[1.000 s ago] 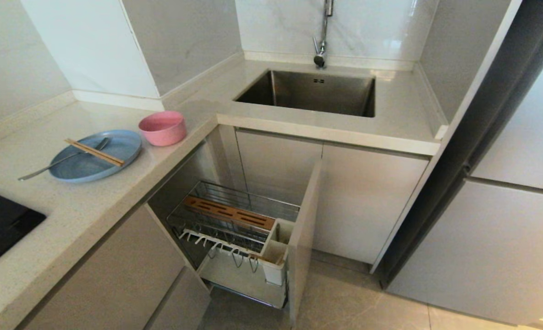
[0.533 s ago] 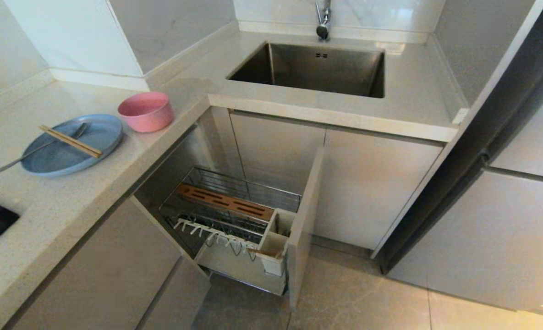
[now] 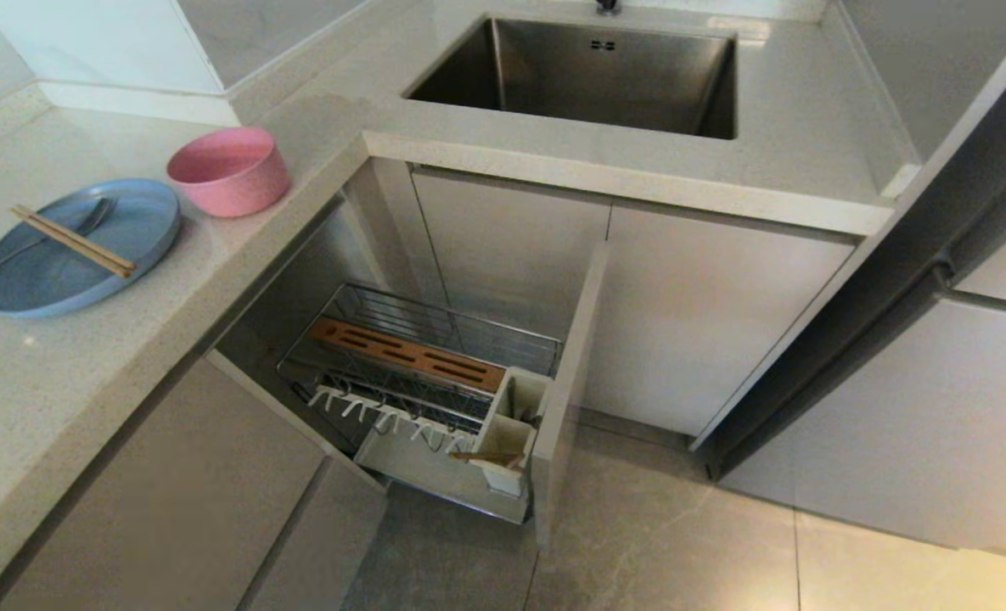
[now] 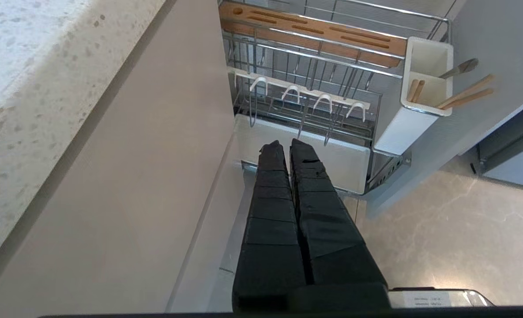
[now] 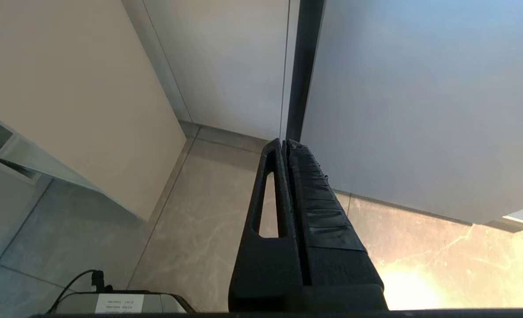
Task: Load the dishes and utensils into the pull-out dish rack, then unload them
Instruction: Pick up the bowl and place it in the cupboard
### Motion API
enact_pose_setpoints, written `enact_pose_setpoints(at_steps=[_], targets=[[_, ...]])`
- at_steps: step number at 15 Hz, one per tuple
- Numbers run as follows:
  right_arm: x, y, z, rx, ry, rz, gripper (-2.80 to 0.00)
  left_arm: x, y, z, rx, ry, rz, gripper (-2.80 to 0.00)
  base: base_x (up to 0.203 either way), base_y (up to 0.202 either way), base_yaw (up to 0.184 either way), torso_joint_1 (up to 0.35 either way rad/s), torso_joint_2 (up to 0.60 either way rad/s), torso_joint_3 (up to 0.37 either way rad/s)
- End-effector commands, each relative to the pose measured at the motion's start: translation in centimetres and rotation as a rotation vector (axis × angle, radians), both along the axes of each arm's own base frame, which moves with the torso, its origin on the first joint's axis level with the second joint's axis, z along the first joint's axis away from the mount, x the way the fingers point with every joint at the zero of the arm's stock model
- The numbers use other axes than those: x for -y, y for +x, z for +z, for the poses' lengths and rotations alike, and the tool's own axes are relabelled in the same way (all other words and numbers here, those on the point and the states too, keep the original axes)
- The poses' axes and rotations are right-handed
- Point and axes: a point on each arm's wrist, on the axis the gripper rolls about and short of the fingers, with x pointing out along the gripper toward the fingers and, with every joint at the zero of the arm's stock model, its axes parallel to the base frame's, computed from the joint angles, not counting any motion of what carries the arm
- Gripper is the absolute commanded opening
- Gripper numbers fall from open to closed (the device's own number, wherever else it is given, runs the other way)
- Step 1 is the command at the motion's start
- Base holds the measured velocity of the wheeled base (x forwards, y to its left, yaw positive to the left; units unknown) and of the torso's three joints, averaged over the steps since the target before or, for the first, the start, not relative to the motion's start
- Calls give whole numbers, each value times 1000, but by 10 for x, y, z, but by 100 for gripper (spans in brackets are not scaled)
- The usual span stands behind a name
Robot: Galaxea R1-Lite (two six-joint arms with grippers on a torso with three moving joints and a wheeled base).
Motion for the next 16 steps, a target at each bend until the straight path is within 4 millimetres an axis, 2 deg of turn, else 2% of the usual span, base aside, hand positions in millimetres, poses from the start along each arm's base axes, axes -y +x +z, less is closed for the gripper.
enact_pose_setpoints(at_steps=[1, 13, 14, 16], targets=[[0, 1, -2, -7, 0, 1, -280, 0, 0, -1, -4, 1, 1, -280, 0, 0, 0, 2, 5, -43], [0, 1, -2, -7, 0, 1, -280, 0, 0, 2, 15, 13, 1, -280, 0, 0, 0, 0, 0, -3], [0, 1, -2, -7, 0, 1, -280, 0, -3, 11, 50, 11, 2, -280, 0, 0, 0, 0, 0, 0], [0, 1, -3, -9, 0, 1, -280, 0, -15, 42, 162, 10, 8, -280, 0, 0, 0, 0, 0, 0]])
